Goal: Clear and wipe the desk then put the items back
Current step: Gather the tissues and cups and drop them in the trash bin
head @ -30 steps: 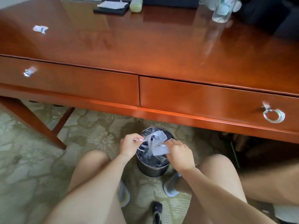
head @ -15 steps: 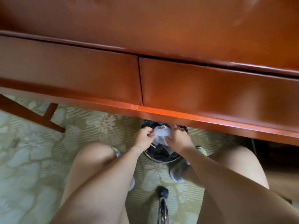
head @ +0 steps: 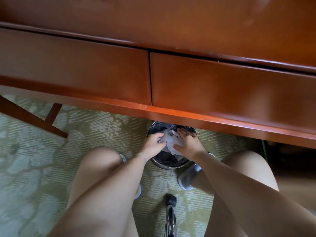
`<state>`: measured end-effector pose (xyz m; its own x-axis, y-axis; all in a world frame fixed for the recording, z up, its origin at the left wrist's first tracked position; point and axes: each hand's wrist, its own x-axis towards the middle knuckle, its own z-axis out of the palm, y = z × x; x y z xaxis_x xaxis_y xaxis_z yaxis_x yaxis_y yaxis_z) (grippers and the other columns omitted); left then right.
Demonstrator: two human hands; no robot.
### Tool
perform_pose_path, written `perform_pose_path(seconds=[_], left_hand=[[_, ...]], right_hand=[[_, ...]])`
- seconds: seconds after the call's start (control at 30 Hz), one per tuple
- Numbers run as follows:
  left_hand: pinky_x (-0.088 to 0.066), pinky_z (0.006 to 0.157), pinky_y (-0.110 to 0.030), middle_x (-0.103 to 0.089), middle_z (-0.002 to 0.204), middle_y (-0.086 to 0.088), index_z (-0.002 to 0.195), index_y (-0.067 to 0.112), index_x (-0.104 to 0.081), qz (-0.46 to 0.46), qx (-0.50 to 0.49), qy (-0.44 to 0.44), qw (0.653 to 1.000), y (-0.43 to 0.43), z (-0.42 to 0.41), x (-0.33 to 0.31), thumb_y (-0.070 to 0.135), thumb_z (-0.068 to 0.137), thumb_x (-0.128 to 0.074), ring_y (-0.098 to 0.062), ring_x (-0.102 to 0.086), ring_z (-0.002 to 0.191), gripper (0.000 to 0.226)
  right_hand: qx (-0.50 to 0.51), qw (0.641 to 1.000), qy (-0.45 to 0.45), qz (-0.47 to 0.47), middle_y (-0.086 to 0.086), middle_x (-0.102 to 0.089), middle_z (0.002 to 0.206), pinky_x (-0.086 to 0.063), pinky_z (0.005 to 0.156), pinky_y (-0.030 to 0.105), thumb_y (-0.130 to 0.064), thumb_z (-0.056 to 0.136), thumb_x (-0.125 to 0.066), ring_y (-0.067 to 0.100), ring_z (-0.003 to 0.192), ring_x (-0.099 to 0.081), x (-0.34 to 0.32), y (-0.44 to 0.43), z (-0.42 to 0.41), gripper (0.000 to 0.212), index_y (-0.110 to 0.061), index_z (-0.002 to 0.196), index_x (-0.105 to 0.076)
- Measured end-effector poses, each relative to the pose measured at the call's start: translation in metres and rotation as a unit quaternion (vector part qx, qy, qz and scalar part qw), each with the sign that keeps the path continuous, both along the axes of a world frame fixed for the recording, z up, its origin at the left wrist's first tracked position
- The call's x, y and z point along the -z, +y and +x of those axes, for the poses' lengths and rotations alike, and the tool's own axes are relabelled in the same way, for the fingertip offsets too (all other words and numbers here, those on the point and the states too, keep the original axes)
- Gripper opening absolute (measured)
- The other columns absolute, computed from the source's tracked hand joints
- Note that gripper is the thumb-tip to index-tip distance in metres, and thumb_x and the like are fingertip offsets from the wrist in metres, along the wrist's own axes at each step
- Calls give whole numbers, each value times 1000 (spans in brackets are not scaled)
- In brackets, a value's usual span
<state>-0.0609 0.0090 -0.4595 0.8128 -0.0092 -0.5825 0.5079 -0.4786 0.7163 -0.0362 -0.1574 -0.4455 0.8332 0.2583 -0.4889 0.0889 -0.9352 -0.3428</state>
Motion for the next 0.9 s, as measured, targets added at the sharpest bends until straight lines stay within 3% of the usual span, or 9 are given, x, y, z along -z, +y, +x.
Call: perform_pose_path(seconds=[0.07,0.13,0.23,0.3,0.37,0.5,0.6,0.9], left_hand=[[-33,95,-20,-48,145,-2,143,17,-45,6,9,6,1000,1,0,0,16,94,-57,-20,-46,131,51],[-31,95,-20,-47,146,-2,143,19,-45,14,16,6,1000,2,0,1,18,94,-58,-20,-44,132,51],[-37,97,-24,-49,143,-4,142,22,-47,30,30,1,999,2,-2,1,19,93,-58,-24,-49,128,50],[-43,100,-32,-56,137,-8,142,24,-46,43,42,-2,998,3,-3,1,21,93,-58,-33,-53,123,51],[-45,99,-38,-59,133,-11,143,26,-44,59,61,-3,996,3,-6,0,23,92,-59,-39,-54,119,53],[-40,105,-32,-46,146,-2,146,28,-39,103,97,-25,990,8,-10,-6,27,93,-59,-26,-49,128,57],[-37,109,-31,-43,149,0,147,27,-39,115,104,-43,987,14,-14,-17,27,93,-59,-24,-44,133,58],[-35,109,-30,-49,145,0,143,25,-44,137,121,-92,979,43,-44,-80,25,91,-60,-20,-45,133,54]], right_hand=[[9,1000,11,-10,2,-26,158,-31,110,38,-40,91,-59,29,140,-27,-1,-2,-1,76,-21,154,-20],[30,999,2,-11,9,-35,151,-34,107,38,-37,89,-60,30,137,-31,-1,-3,-3,71,-20,150,-28],[78,996,-48,-9,11,-49,129,-43,92,35,-31,88,-57,32,124,-42,0,-4,-4,42,-18,128,-52],[87,995,-31,-26,10,-57,117,-46,83,32,-30,88,-56,31,117,-49,1,-6,-4,30,-17,114,-59],[67,997,11,-41,11,-59,116,-47,83,31,-29,87,-57,31,115,-50,5,-7,-5,32,-16,117,-58],[28,996,78,-28,12,-64,112,-49,80,31,-40,90,-55,31,105,-58,9,-3,-10,39,-17,121,-56],[16,995,101,-15,11,-66,102,-54,79,35,-36,88,-56,30,93,-62,5,3,-14,38,-19,122,-53],[-8,997,70,-6,8,-61,127,-49,96,37,-35,84,-55,28,114,-59,-51,23,-35,50,-30,133,-48]])
